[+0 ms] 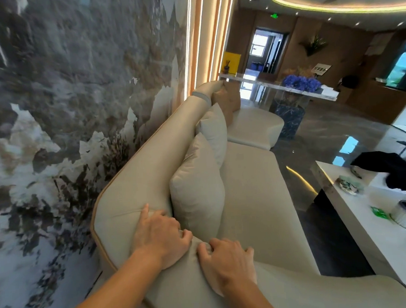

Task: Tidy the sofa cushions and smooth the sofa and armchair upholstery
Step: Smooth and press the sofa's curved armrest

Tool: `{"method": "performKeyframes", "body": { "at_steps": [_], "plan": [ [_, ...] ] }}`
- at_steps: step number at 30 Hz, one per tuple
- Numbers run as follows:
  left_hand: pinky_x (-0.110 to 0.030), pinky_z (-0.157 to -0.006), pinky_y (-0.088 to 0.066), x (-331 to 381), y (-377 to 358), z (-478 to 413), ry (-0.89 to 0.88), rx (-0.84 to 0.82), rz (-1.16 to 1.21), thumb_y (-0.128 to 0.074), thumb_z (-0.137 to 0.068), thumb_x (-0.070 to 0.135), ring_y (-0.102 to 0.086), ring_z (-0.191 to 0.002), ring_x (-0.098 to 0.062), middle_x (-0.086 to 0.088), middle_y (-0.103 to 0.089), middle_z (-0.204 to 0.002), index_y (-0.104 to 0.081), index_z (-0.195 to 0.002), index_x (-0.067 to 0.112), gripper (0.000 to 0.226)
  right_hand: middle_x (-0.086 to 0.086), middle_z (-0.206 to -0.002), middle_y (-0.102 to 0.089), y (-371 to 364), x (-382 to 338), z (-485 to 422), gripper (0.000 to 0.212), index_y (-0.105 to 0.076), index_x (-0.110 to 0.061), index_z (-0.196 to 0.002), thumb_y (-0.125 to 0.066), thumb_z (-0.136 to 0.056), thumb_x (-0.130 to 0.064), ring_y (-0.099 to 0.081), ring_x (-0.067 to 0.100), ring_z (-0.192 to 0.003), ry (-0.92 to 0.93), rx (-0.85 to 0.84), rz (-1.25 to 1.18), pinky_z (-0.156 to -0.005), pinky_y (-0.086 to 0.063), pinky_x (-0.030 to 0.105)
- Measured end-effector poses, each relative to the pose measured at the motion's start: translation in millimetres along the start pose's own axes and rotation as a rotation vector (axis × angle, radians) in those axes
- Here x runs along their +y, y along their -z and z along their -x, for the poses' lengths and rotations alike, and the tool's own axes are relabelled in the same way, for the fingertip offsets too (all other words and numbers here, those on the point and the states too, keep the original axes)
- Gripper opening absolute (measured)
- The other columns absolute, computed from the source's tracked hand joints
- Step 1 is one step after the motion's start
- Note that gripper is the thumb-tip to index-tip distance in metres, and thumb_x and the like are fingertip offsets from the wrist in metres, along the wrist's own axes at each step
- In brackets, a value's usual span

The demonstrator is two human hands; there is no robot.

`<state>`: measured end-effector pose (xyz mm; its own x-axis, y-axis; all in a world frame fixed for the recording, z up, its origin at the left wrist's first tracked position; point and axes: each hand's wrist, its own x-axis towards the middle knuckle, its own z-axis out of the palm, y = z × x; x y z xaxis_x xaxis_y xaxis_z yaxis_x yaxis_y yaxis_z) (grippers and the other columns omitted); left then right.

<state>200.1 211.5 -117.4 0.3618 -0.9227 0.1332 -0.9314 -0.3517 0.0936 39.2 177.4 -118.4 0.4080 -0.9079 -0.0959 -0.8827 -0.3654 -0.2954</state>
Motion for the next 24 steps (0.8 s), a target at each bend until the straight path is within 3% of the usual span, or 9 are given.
{"method": "performKeyframes", "body": {
  "at_steps": [13,19,24],
  "plan": [
    [-0.052,-0.119,-0.006,-43,-8,-89,0.031,-0.004,-0.010,-0.031,-0.076,0.058,-0.049,-0.128,-0.012,0.008,-0.074,-0.108,-0.078,-0.093,0.025,0.060,0.003,-0.113,-0.068,-8,-37,-90,0.054,-0.066,-0.023,-0.094,-0.023,-0.089,-0.057,-0.054,0.026,-0.111,-0.010,0.009,-0.005,-0.095,-0.031,0.050],
    [-0.053,-0.120,-0.008,-48,-8,-95,-0.006,0.008,0.007,-0.031,-0.077,0.058,-0.050,-0.125,-0.014,0.007,-0.074,-0.106,-0.078,-0.089,0.025,0.058,0.006,-0.115,-0.068,-6,-44,-92,0.058,-0.069,-0.021,-0.098,-0.024,-0.090,-0.057,-0.054,0.028,-0.113,-0.009,0.045,-0.011,-0.098,-0.031,0.050],
    [-0.052,-0.119,-0.004,-50,-6,-91,-0.094,-0.085,0.002,-0.022,-0.081,0.057,-0.043,-0.132,-0.015,0.007,-0.069,-0.119,-0.071,-0.096,0.028,0.059,0.007,-0.115,-0.068,-7,-44,-73,0.068,-0.069,-0.024,-0.106,-0.015,-0.090,-0.063,-0.055,0.030,-0.112,-0.028,0.048,0.028,-0.097,-0.030,0.051]
  ]
}}
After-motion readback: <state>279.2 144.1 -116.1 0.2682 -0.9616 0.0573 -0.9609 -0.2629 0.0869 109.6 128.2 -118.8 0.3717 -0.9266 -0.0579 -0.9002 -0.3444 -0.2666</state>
